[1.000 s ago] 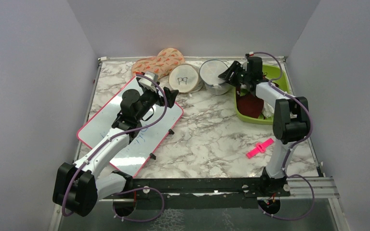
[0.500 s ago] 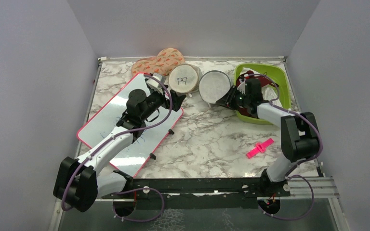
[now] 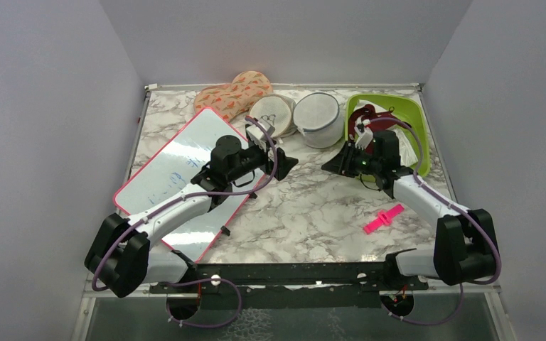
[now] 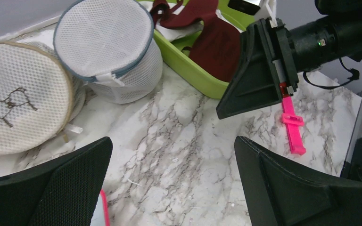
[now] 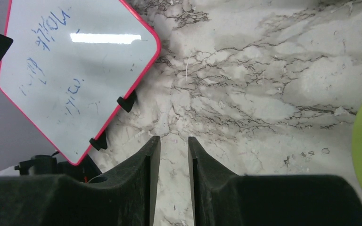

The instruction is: Unzip the laundry bag and remove the bra

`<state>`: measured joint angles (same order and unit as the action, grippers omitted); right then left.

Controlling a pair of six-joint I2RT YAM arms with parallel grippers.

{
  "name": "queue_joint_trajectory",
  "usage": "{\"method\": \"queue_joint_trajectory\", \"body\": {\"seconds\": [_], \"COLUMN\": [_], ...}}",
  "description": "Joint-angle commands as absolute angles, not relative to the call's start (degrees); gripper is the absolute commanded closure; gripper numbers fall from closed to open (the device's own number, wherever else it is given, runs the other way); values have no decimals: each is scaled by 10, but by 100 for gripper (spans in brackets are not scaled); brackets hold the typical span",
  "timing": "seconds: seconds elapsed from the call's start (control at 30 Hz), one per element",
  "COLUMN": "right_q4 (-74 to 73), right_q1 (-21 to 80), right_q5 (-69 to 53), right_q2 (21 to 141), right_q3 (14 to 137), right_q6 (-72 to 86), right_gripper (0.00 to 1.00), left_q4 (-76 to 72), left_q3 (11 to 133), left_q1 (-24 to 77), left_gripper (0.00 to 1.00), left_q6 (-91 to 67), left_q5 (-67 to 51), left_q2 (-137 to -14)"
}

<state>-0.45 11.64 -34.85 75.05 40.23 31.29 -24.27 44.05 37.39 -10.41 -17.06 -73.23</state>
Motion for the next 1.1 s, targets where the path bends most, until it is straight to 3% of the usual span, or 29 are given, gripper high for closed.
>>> {"method": "queue_joint_trajectory", "body": {"seconds": [0.0, 0.13, 0.2, 0.9, 1.07], "right_q4": [-8, -26, -35, 165, 159], "right_q1": [117, 116, 113, 112, 112], "right_q5": [-286, -162, -147, -217, -209], "right_q2": [730, 770, 805, 1005, 1042], "right_q3": [429, 480, 512, 609, 624], "right_q6": [273, 320, 346, 565, 609], "right_gripper": [51, 24, 21, 23, 30], "left_q4": [-234, -220, -219, -197, -189], "left_q3": [449, 448, 444, 454, 460], "left_q1": [401, 417, 428, 479, 478], "left_gripper": [1, 2, 2, 2, 2], "left_q6": [-45, -25, -17, 18, 21], "left_q5": [-116, -71, -50, -9, -4], "left_q2": [-717, -709, -702, -706, -707]}}
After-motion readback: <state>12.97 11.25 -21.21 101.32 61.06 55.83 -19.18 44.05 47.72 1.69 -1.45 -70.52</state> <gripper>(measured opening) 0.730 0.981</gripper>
